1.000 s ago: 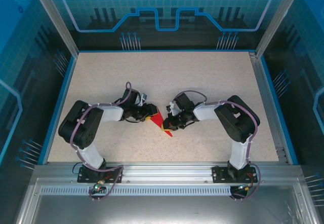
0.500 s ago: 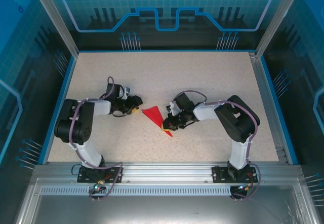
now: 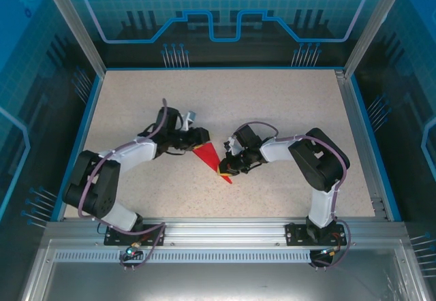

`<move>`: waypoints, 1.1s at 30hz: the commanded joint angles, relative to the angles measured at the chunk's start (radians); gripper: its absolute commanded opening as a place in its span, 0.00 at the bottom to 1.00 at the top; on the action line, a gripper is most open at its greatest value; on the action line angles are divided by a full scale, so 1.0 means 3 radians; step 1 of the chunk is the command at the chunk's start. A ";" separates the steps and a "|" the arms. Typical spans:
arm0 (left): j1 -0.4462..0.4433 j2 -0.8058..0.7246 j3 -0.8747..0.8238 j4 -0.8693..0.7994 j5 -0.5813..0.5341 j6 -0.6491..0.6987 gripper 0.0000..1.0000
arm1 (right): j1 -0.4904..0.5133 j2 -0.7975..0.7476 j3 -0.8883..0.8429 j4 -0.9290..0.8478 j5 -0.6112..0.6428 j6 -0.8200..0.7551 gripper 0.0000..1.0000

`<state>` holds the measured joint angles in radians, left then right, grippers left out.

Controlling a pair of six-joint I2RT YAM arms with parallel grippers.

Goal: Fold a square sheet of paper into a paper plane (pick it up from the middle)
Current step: Fold the wing for the fifth time at the center of the table.

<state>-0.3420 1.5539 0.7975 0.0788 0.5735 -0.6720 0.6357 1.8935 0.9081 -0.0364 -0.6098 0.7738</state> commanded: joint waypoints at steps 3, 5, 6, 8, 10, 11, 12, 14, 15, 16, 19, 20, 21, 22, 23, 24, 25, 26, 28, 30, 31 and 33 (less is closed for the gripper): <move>-0.0185 0.0366 -0.0071 0.0380 0.0078 -0.0313 0.41 | 0.0044 0.0128 -0.0118 -0.0337 0.0249 0.0120 0.00; -0.0256 0.0511 -0.0059 0.0461 0.0080 -0.0354 0.41 | 0.0044 0.0110 -0.0133 -0.0301 0.0239 0.0144 0.00; -0.0276 0.0569 -0.0043 0.0484 0.0087 -0.0362 0.41 | 0.0044 0.0106 -0.0137 -0.0290 0.0233 0.0146 0.00; -0.0322 0.0677 -0.0038 0.0484 0.0025 -0.0373 0.41 | 0.0044 0.0075 -0.0141 -0.0268 0.0224 0.0147 0.00; -0.0318 0.0769 -0.0047 0.0422 -0.0098 -0.0394 0.40 | 0.0043 0.0038 -0.0138 -0.0253 0.0219 0.0149 0.00; -0.0317 0.0805 -0.0046 0.0376 -0.0174 -0.0388 0.40 | 0.0044 0.0017 -0.0139 -0.0254 0.0216 0.0149 0.00; -0.0317 0.0828 -0.0054 0.0333 -0.0226 -0.0384 0.40 | 0.0041 -0.0006 -0.0133 -0.0252 0.0215 0.0149 0.00; -0.0317 0.0894 -0.0057 0.0252 -0.0344 -0.0369 0.40 | 0.0043 -0.0058 -0.0133 -0.0238 0.0205 0.0144 0.01; -0.0313 0.0923 -0.0056 0.0211 -0.0386 -0.0356 0.40 | 0.0044 -0.0087 -0.0128 -0.0225 0.0198 0.0146 0.01; -0.0317 0.0953 -0.0049 0.0171 -0.0407 -0.0346 0.40 | 0.0043 -0.0117 -0.0123 -0.0205 0.0174 0.0146 0.01; -0.0317 0.1005 -0.0063 0.0167 -0.0418 -0.0332 0.40 | 0.0054 -0.0260 -0.0117 -0.0095 0.0041 0.0114 0.03; -0.0315 0.1007 -0.0078 0.0167 -0.0414 -0.0331 0.40 | 0.0063 -0.0302 -0.0116 -0.0105 0.0038 0.0085 0.03; -0.0312 0.1013 -0.0081 0.0169 -0.0419 -0.0323 0.40 | 0.0077 -0.0325 0.0004 -0.0134 0.0040 0.0057 0.04; -0.0317 0.1011 -0.0088 0.0167 -0.0414 -0.0318 0.40 | 0.0089 -0.0333 0.0052 -0.0186 0.0044 -0.0002 0.04; -0.0316 0.1008 -0.0094 0.0167 -0.0414 -0.0317 0.40 | 0.0099 -0.0320 0.0106 -0.0261 0.0062 -0.0045 0.04; -0.0316 0.1008 -0.0094 0.0171 -0.0410 -0.0317 0.40 | 0.0100 -0.0288 0.0141 -0.0322 0.0095 -0.0073 0.05; -0.0317 0.1009 -0.0092 0.0172 -0.0407 -0.0312 0.40 | 0.0098 -0.0246 0.0160 -0.0387 0.0145 -0.0096 0.05; -0.0317 0.1010 -0.0089 0.0165 -0.0406 -0.0307 0.40 | 0.0090 -0.0184 0.0160 -0.0419 0.0175 -0.0099 0.05; -0.0313 0.1007 -0.0073 0.0133 -0.0413 -0.0291 0.40 | 0.0080 -0.0080 0.0111 -0.0377 0.0142 -0.0085 0.06; -0.0314 0.0999 -0.0066 0.0123 -0.0415 -0.0291 0.40 | 0.0080 -0.0020 0.0019 -0.0256 0.0073 -0.0047 0.06; -0.0314 0.0996 -0.0066 0.0117 -0.0414 -0.0291 0.39 | 0.0084 -0.0010 -0.0042 -0.0208 0.0041 -0.0034 0.06; -0.0317 0.0992 -0.0057 0.0096 -0.0438 -0.0288 0.39 | 0.0094 -0.0041 -0.0203 -0.0167 0.0045 -0.0028 0.06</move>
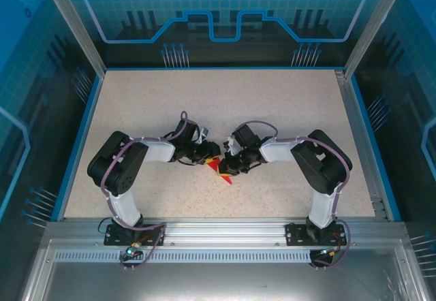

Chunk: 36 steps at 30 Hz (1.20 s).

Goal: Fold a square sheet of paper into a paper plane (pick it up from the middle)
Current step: Fold the wing for the fifth time at the center of the table.

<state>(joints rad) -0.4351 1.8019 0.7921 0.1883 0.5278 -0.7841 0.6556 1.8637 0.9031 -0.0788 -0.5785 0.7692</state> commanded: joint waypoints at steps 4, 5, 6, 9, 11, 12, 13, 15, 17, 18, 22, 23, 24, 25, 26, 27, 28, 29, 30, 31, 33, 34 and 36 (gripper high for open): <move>0.0002 0.0185 -0.0024 -0.0287 -0.0301 0.0075 0.39 | 0.0034 -0.0101 -0.0487 0.0040 -0.0076 -0.0013 0.07; 0.0004 0.0192 -0.0022 -0.0295 -0.0301 0.0078 0.39 | 0.0034 -0.0157 -0.0578 0.0080 -0.0091 -0.0008 0.07; 0.0006 0.0197 -0.0022 -0.0300 -0.0304 0.0080 0.39 | 0.0035 -0.0202 -0.0656 0.0096 -0.0105 -0.0008 0.07; 0.0013 0.0191 -0.0019 -0.0301 -0.0305 0.0088 0.39 | 0.0039 -0.0314 -0.0868 0.0127 -0.0102 0.0002 0.07; 0.0018 0.0196 -0.0022 -0.0302 -0.0299 0.0088 0.39 | 0.0035 -0.0379 -0.0977 0.0154 -0.0087 0.0025 0.07; 0.0021 0.0196 -0.0019 -0.0307 -0.0300 0.0093 0.39 | 0.0035 -0.0403 -0.1007 0.0151 -0.0086 0.0027 0.07; 0.0020 0.0195 -0.0017 -0.0310 -0.0292 0.0097 0.39 | 0.0034 -0.0434 -0.1024 0.0136 -0.0081 0.0021 0.08; 0.0020 0.0186 -0.0003 -0.0310 -0.0282 0.0103 0.39 | 0.0029 -0.0499 -0.1027 0.0088 -0.0061 0.0008 0.08; 0.0021 0.0169 0.0012 -0.0317 -0.0267 0.0118 0.39 | 0.0015 -0.0623 -0.1010 0.0022 -0.0018 -0.0003 0.08; 0.0019 0.0163 0.0019 -0.0334 -0.0271 0.0127 0.39 | 0.0009 -0.0684 -0.0994 -0.0020 0.0011 -0.0011 0.08; 0.0015 0.0093 0.0081 -0.0362 -0.0211 0.0172 0.42 | -0.0051 -0.1092 -0.0935 -0.0233 0.0321 -0.0041 0.11; 0.0018 0.0062 0.0094 -0.0372 -0.0192 0.0183 0.43 | -0.0065 -0.1186 -0.0916 -0.0287 0.0426 -0.0056 0.13; 0.0006 0.0014 0.0126 -0.0409 -0.0179 0.0199 0.44 | -0.0074 -0.1271 -0.0878 -0.0388 0.0580 -0.0081 0.14; -0.0001 -0.0037 0.0166 -0.0474 -0.0179 0.0230 0.45 | -0.0092 -0.1347 -0.0838 -0.0471 0.0724 -0.0101 0.15; -0.0016 -0.0089 0.0206 -0.0543 -0.0199 0.0264 0.46 | -0.0111 -0.1399 -0.0816 -0.0509 0.0807 -0.0109 0.15; -0.0030 -0.0157 0.0258 -0.0636 -0.0233 0.0303 0.47 | -0.0140 -0.1440 -0.0788 -0.0558 0.0902 -0.0097 0.16; -0.0040 -0.0225 0.0316 -0.0747 -0.0283 0.0340 0.48 | -0.0142 -0.1480 -0.0754 -0.0616 0.1068 -0.0079 0.19; -0.0052 -0.0296 0.0368 -0.0860 -0.0336 0.0384 0.49 | -0.0142 -0.1516 -0.0718 -0.0654 0.1210 -0.0065 0.20; -0.0061 -0.0365 0.0410 -0.0964 -0.0399 0.0414 0.50 | -0.0140 -0.1547 -0.0700 -0.0687 0.1318 -0.0055 0.21; -0.0069 -0.0448 0.0452 -0.1091 -0.0493 0.0442 0.51 | -0.0140 -0.1588 -0.0687 -0.0722 0.1467 -0.0031 0.23; -0.0080 -0.0609 0.0510 -0.1305 -0.0667 0.0483 0.53 | -0.0143 -0.1671 -0.0694 -0.0701 0.1674 0.0026 0.25; -0.0087 -0.0696 0.0519 -0.1410 -0.0762 0.0486 0.55 | -0.0141 -0.1721 -0.0703 -0.0684 0.1759 0.0053 0.26; -0.0086 -0.0839 0.0527 -0.1594 -0.0945 0.0467 0.57 | -0.0140 -0.1812 -0.0732 -0.0634 0.1869 0.0095 0.30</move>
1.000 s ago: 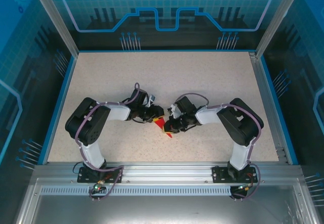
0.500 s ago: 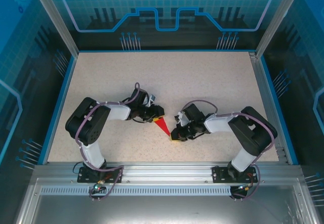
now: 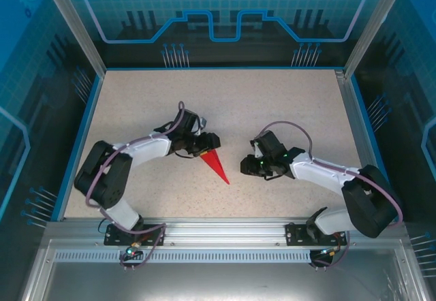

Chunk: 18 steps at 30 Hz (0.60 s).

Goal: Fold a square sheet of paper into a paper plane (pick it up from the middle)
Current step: Fold the wing for the fifth time at the center of the table.

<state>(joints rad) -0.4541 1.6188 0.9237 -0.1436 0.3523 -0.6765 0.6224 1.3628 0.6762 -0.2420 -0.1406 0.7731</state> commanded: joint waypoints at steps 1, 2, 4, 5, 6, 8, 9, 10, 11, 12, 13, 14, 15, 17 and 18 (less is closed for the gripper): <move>-0.0025 -0.0297 0.0086 -0.0595 -0.0461 0.0086 0.58 | -0.0032 -0.0198 -0.0003 -0.0056 0.0459 0.0097 0.32; -0.0021 -0.0353 0.0090 -0.0707 -0.0563 0.0058 0.59 | -0.0028 -0.0245 -0.0028 -0.0031 0.0519 0.0122 0.34; -0.0034 -0.0414 0.0104 -0.0903 -0.0690 -0.0003 0.61 | -0.0033 -0.0301 -0.0056 -0.0034 0.0621 0.0161 0.39; -0.0038 -0.0425 0.0116 -0.1002 -0.0748 -0.0044 0.62 | -0.0038 -0.0314 -0.0060 -0.0049 0.0660 0.0177 0.40; -0.0047 -0.0417 0.0130 -0.1070 -0.0781 -0.0080 0.62 | -0.0042 -0.0303 -0.0060 -0.0053 0.0680 0.0187 0.41; -0.0088 -0.0364 0.0167 -0.1188 -0.0824 -0.0141 0.65 | -0.0045 -0.0263 -0.0060 -0.0018 0.0656 0.0198 0.42; -0.0114 -0.0331 0.0185 -0.1215 -0.0825 -0.0160 0.66 | -0.0045 -0.0238 -0.0055 -0.0008 0.0638 0.0212 0.42; -0.0143 -0.0293 0.0210 -0.1236 -0.0829 -0.0172 0.68 | -0.0043 -0.0220 -0.0055 0.0024 0.0602 0.0218 0.43; -0.0186 -0.0249 0.0233 -0.1253 -0.0832 -0.0183 0.69 | -0.0040 -0.0203 -0.0067 0.0074 0.0573 0.0228 0.44; -0.0215 -0.0212 0.0255 -0.1268 -0.0832 -0.0188 0.69 | -0.0040 -0.0185 -0.0080 0.0108 0.0553 0.0245 0.45; -0.0248 -0.0170 0.0285 -0.1291 -0.0847 -0.0197 0.69 | -0.0040 -0.0163 -0.0091 0.0148 0.0537 0.0256 0.45; -0.0280 -0.0127 0.0311 -0.1312 -0.0866 -0.0203 0.70 | -0.0042 -0.0137 -0.0098 0.0167 0.0522 0.0270 0.46; -0.0304 -0.0095 0.0334 -0.1329 -0.0877 -0.0208 0.70 | -0.0040 -0.0115 -0.0091 0.0170 0.0507 0.0270 0.46; -0.0350 -0.0006 0.0398 -0.1379 -0.0888 -0.0230 0.71 | -0.0038 -0.0077 -0.0081 0.0191 0.0476 0.0266 0.46; -0.0367 0.0034 0.0427 -0.1404 -0.0909 -0.0239 0.72 | -0.0035 -0.0065 -0.0081 0.0203 0.0465 0.0265 0.46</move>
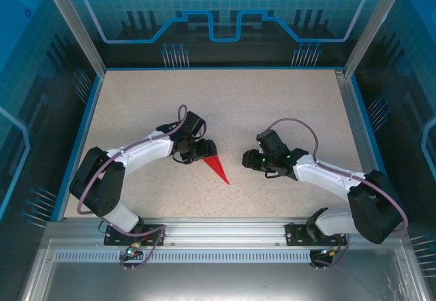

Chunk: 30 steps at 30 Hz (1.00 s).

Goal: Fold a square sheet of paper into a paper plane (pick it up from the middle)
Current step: Fold the wing for the fifth time at the center of the table, then turn over the paper plane at the center of the table.

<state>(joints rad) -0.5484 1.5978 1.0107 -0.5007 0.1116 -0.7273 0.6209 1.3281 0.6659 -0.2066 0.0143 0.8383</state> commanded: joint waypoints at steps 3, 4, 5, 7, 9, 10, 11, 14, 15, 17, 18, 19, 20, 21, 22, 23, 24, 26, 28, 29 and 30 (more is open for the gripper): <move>-0.0083 0.0229 0.0224 -0.0248 -0.0117 -0.0091 0.74 | -0.0027 0.0097 -0.0029 0.0115 -0.0107 0.0037 0.47; -0.0089 0.0270 0.0252 -0.0246 -0.0111 -0.0096 0.75 | -0.0024 0.0111 -0.0021 0.0126 -0.0123 0.0037 0.47; -0.0094 0.0301 0.0275 -0.0243 -0.0111 -0.0099 0.75 | -0.0019 0.0131 -0.0011 0.0136 -0.0141 0.0035 0.47; -0.0095 0.0356 0.0311 -0.0243 -0.0111 -0.0102 0.76 | -0.0010 0.0169 -0.0001 0.0165 -0.0176 0.0038 0.48; -0.0097 0.0407 0.0351 -0.0261 -0.0110 -0.0092 0.76 | 0.0004 0.0217 0.0015 0.0202 -0.0220 0.0037 0.48; -0.0097 0.0433 0.0370 -0.0282 -0.0124 -0.0091 0.76 | 0.0011 0.0248 0.0029 0.0220 -0.0238 0.0034 0.48; -0.0095 0.0448 0.0383 -0.0299 -0.0139 -0.0090 0.76 | 0.0024 0.0275 0.0044 0.0237 -0.0259 0.0029 0.48; -0.0090 0.0467 0.0374 -0.0307 -0.0161 -0.0081 0.74 | 0.0062 0.0360 0.0107 0.0264 -0.0307 0.0005 0.49; -0.0089 0.0467 0.0364 -0.0300 -0.0162 -0.0074 0.73 | 0.0077 0.0393 0.0130 0.0254 -0.0315 -0.0004 0.49; -0.0067 0.0463 0.0335 -0.0292 -0.0162 -0.0071 0.70 | 0.0103 0.0461 0.0180 0.0238 -0.0326 -0.0025 0.49; -0.0055 0.0450 0.0317 -0.0281 -0.0158 -0.0071 0.69 | 0.0115 0.0487 0.0197 0.0243 -0.0332 -0.0028 0.49; -0.0043 0.0442 0.0293 -0.0273 -0.0155 -0.0076 0.68 | 0.0128 0.0513 0.0216 0.0239 -0.0341 -0.0033 0.49; -0.0029 0.0423 0.0269 -0.0267 -0.0157 -0.0076 0.67 | 0.0145 0.0538 0.0238 0.0236 -0.0344 -0.0042 0.49; -0.0014 0.0405 0.0245 -0.0259 -0.0151 -0.0082 0.65 | 0.0153 0.0559 0.0259 0.0230 -0.0348 -0.0048 0.49; 0.0007 0.0379 0.0210 -0.0244 -0.0143 -0.0083 0.63 | 0.0164 0.0580 0.0274 0.0233 -0.0353 -0.0059 0.49; 0.0030 0.0352 0.0179 -0.0224 -0.0128 -0.0086 0.61 | 0.0174 0.0601 0.0292 0.0236 -0.0363 -0.0063 0.49; 0.0043 0.0332 0.0147 -0.0211 -0.0114 -0.0089 0.60 | 0.0180 0.0621 0.0313 0.0238 -0.0377 -0.0078 0.49; 0.0079 0.0285 0.0092 -0.0198 -0.0111 -0.0090 0.56 | 0.0194 0.0663 0.0344 0.0256 -0.0414 -0.0102 0.49; 0.0116 0.0235 0.0020 -0.0179 -0.0108 -0.0082 0.52 | 0.0206 0.0712 0.0386 0.0277 -0.0463 -0.0125 0.49; 0.0130 0.0209 -0.0014 -0.0163 -0.0102 -0.0081 0.51 | 0.0207 0.0743 0.0406 0.0286 -0.0482 -0.0139 0.50; 0.0140 0.0193 -0.0038 -0.0161 -0.0096 -0.0088 0.50 | 0.0208 0.0765 0.0427 0.0281 -0.0492 -0.0145 0.50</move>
<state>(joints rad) -0.5198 1.6989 1.0260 -0.5442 0.0753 -0.7433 0.6689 1.5349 0.7616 -0.1371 -0.1043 0.8188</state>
